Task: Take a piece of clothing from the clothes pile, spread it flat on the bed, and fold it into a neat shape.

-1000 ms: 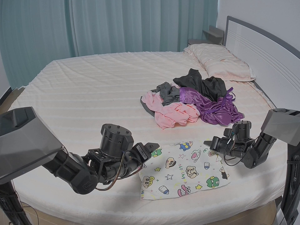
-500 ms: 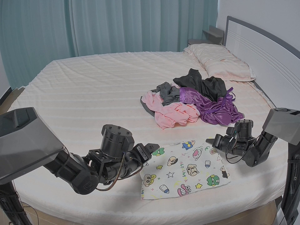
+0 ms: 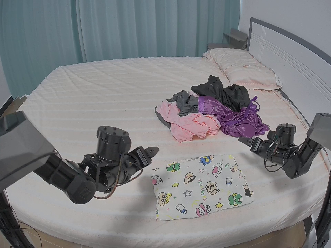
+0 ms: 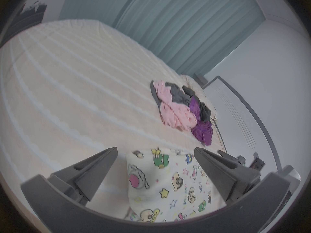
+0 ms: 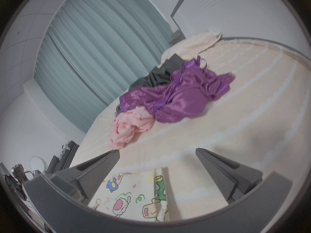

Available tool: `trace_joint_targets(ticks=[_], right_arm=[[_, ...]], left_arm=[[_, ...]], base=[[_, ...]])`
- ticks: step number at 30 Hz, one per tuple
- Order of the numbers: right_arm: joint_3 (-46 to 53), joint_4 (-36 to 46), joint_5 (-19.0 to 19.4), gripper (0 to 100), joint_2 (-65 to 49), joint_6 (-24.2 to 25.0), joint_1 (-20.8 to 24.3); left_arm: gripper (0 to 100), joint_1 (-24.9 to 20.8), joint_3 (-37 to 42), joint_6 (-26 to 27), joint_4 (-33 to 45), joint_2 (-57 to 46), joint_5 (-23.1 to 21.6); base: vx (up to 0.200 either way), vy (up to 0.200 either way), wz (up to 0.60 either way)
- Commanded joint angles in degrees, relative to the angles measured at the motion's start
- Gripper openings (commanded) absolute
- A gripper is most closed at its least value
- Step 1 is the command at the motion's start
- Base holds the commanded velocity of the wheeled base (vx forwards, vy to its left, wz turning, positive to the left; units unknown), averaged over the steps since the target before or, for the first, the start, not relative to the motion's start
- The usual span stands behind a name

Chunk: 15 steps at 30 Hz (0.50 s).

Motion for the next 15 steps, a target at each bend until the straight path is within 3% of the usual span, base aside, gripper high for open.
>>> trace_joint_targets(ticks=[1, 6, 11, 15], right_arm=[[5.54, -0.75, -0.09, 100, -11.05, -0.63, -3.33], [11.6, -1.54, -0.09, 100, -22.3, -1.86, -4.65], [20.48, -1.63, 0.08, 100, -33.99, -9.85, -5.97], [27.51, -1.71, 0.17, 100, -43.84, -13.19, -6.05]], left_arm=[[100, 4.16, 1.41, 4.72, 0.3, -8.6, 3.84], [100, 6.27, 4.49, 9.2, 0.3, -16.6, 10.16], [100, 6.97, 10.9, 15.53, 0.21, -28.99, 15.79], [100, 6.88, 15.65, 18.61, 0.13, -36.9, 20.45]], base=[[0.0, 0.0, 0.0], [0.0, 0.0, 0.0], [0.0, 0.0, 0.0], [0.0, 0.0, 0.0]])
